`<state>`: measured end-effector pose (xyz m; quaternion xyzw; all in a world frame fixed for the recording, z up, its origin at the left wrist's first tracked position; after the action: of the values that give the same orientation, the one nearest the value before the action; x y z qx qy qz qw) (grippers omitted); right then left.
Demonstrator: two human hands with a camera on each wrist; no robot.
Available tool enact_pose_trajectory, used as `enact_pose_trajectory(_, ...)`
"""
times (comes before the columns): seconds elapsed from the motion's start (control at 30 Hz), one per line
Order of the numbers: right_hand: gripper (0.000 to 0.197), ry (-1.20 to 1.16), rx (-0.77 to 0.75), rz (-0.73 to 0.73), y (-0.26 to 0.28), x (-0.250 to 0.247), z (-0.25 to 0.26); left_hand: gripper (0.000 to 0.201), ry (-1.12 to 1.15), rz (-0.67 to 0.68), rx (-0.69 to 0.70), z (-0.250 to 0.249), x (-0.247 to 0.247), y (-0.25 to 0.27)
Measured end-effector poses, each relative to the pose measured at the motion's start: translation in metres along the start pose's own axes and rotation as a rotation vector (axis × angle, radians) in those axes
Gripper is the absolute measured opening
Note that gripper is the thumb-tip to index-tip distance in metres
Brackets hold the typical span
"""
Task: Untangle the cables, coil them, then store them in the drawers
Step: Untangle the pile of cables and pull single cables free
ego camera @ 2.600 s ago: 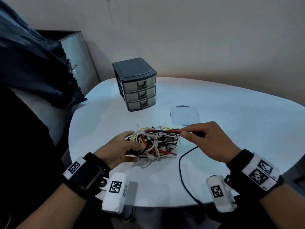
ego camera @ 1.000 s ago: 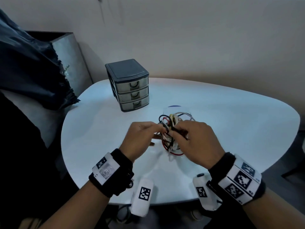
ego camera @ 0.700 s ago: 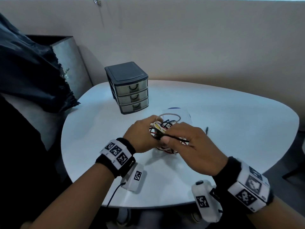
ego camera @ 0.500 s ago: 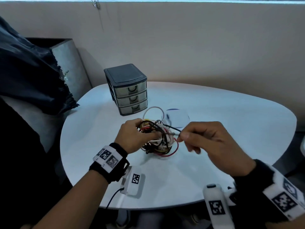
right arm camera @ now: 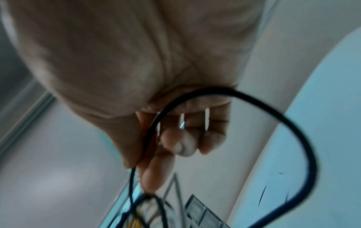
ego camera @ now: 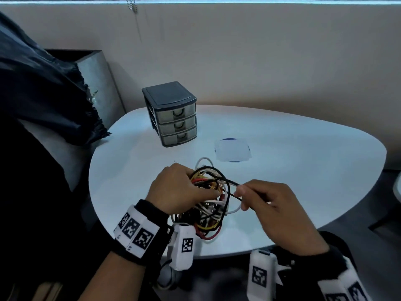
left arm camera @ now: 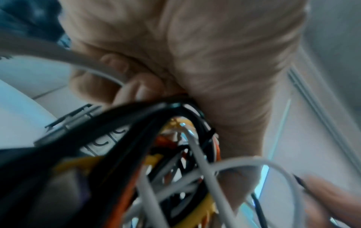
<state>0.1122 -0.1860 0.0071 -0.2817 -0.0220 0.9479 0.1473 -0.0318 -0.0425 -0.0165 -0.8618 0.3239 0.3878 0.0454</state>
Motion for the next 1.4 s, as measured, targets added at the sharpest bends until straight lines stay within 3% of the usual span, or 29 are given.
enact_pose_trajectory(0.2, 0.025, -0.382, -0.042, -0.144, 0.049, -0.03, -0.019, 0.035, 0.205, -0.054, -0.093, 0.019, -0.006, 0.02)
enact_pose_trajectory(0.27, 0.044, -0.477, 0.0, -0.073, 0.051, -0.029, -0.024, 0.041, 0.107, -0.078, -0.098, 0.016, -0.01, 0.019)
enact_pose_trajectory(0.33, 0.066, -0.419, 0.057, 0.009, 0.042, -0.025, -0.02, 0.046, -0.096, -0.073, -0.083, 0.002, -0.01, 0.015)
enact_pose_trajectory(0.4, 0.073, -0.364, 0.119, 0.067, 0.026, -0.019, -0.008, 0.047, -0.306, -0.076, -0.046, -0.018, -0.004, 0.012)
enact_pose_trajectory(0.47, 0.065, -0.29, 0.18, 0.106, 0.007, -0.011, 0.001, 0.047, -0.424, -0.086, 0.001, -0.033, 0.004, 0.01)
enact_pose_trajectory(0.6, 0.027, -0.043, 0.18, 0.093, -0.021, -0.005, 0.01, 0.049, -0.435, -0.069, 0.008, -0.036, 0.014, 0.005)
enact_pose_trajectory(0.7, 0.02, -0.008, 0.129, 0.063, -0.021, -0.026, 0.013, 0.055, -0.327, -0.093, -0.076, -0.015, -0.004, -0.003)
enact_pose_trajectory(0.83, 0.011, -0.318, 0.011, -0.234, -0.01, -0.092, 0.018, 0.057, -0.092, -0.207, -0.199, 0.026, -0.041, -0.017)
enact_pose_trajectory(0.93, 0.024, -0.598, -0.035, -0.379, -0.008, -0.131, 0.003, 0.059, 0.019, -0.285, -0.248, 0.048, -0.057, -0.022)
enact_pose_trajectory(1.0, 0.031, -0.636, -0.037, -0.407, -0.012, -0.145, -0.014, 0.055, 0.176, -0.297, -0.245, 0.059, -0.058, -0.025)
enact_pose_trajectory(1.13, 0.02, -0.467, 0.187, -0.396, -0.028, -0.146, -0.07, 0.025, 0.649, -0.258, -0.175, 0.071, -0.044, -0.023)
enact_pose_trajectory(1.23, 0.026, -0.173, 0.382, -0.328, -0.039, -0.134, -0.105, 0.019, 0.797, -0.22, -0.092, 0.074, -0.037, -0.021)
enact_pose_trajectory(1.4, 0.024, 0.241, 0.35, -0.242, -0.073, -0.118, -0.084, 0.046, 0.941, -0.211, 0.086, 0.065, -0.031, -0.025)
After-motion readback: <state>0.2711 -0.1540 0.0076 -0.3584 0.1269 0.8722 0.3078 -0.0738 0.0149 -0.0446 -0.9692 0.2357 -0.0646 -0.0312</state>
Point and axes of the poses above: each hand's wrist, its own y-axis away from the middle knuckle, its own x-axis out of the palm, z = x × y, the point moved 6 cm from there along -y, towards the middle knuckle, and after that the axes turned 5 degrees about z, right-handed, at the moved point
